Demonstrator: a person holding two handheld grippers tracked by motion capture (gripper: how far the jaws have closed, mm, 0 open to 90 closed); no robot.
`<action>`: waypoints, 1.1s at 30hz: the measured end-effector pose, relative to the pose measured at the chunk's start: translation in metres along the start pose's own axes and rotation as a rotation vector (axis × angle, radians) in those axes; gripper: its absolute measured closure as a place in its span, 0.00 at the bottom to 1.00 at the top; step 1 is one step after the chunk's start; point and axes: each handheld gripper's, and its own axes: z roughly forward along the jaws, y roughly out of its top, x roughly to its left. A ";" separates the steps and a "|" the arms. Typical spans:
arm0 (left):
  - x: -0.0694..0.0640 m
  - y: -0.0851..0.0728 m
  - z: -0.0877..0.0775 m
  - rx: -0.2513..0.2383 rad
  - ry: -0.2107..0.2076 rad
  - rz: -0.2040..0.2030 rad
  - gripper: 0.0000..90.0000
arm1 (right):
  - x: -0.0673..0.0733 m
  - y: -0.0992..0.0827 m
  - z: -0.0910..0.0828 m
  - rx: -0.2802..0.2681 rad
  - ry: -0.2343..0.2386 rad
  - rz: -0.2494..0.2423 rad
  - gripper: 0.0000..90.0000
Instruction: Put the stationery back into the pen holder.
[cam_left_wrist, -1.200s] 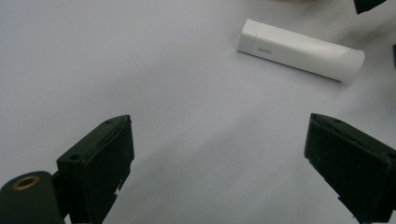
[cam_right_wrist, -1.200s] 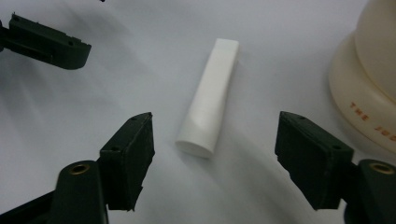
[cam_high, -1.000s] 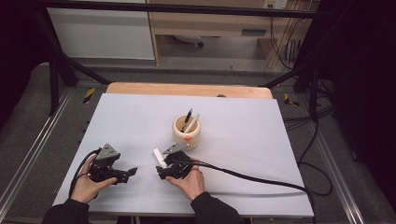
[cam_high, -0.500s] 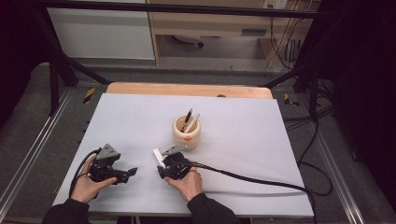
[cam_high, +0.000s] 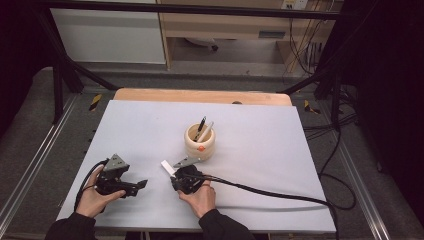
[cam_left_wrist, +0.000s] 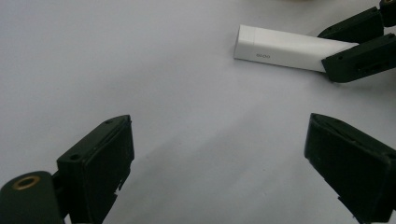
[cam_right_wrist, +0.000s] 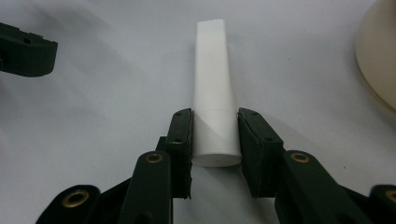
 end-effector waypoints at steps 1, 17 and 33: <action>0.000 0.000 0.000 -0.001 0.000 0.001 0.09 | 0.000 0.000 0.000 0.000 -0.002 -0.004 0.75; -0.004 0.002 0.000 -0.009 -0.020 0.022 0.09 | -0.018 0.020 -0.027 0.023 0.084 -0.038 0.75; -0.023 0.008 0.004 0.017 -0.057 0.104 0.09 | -0.059 0.008 -0.069 0.080 0.214 -0.077 0.75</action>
